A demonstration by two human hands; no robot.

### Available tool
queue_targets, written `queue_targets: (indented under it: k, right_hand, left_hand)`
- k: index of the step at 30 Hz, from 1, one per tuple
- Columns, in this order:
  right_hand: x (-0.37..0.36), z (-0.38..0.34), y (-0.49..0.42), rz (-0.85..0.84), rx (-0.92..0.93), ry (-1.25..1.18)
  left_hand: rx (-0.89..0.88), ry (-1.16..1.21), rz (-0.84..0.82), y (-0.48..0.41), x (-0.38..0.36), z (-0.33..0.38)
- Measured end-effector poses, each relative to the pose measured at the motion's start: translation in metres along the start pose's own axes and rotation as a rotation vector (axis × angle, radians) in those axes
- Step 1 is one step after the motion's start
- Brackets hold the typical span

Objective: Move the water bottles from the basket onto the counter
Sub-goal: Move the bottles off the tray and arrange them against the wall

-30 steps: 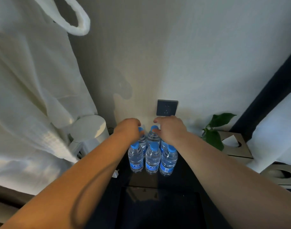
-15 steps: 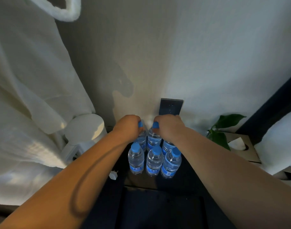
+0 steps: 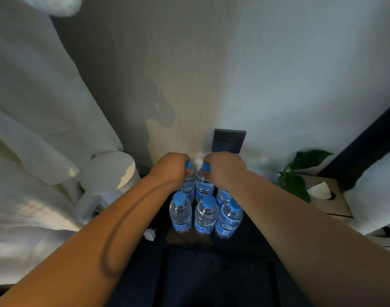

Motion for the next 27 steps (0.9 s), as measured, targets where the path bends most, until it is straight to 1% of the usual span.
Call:
queue_targets:
  k: [7,10,13,15,20,27]
  right_hand:
    - [0.0036,0.0014,-0.0032,-0.011,0.017,0.016]
    - [0.0048,-0.0001,-0.0053,-0.018,0.011,0.019]
    - [0.0042,-0.0017,-0.0075,-0.027,0.014,0.042]
    - [0.0037,-0.0021,-0.0086,-0.034,0.013,0.045]
    - [0.0036,0.0015,-0.0071,-0.038,0.007,0.034]
    - [0.0012,0.0021,-0.0042,-0.040,0.081,-0.028]
  left_hand:
    - [0.012,-0.002,-0.003,-0.0012,0.0001,-0.0001]
    - [0.012,0.006,-0.037,-0.0022,0.0012,-0.0003]
    - [-0.011,0.022,-0.068,-0.0058,0.0055,-0.0021]
    - [-0.028,0.031,-0.053,-0.0079,0.0086,-0.0022]
    - [0.023,0.023,-0.060,-0.0060,0.0036,0.0002]
    - [0.025,0.060,-0.054,-0.0042,0.0047,-0.0022]
Point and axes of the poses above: each hand's wrist, its own y-axis away from the middle knuckle, its own x-axis out of the back of the hand, z = x × y, the point moved 4 cm from there along -y, towards the middle knuckle, and after that the axes turned 10 degrees about z, right-handed, at the moved point
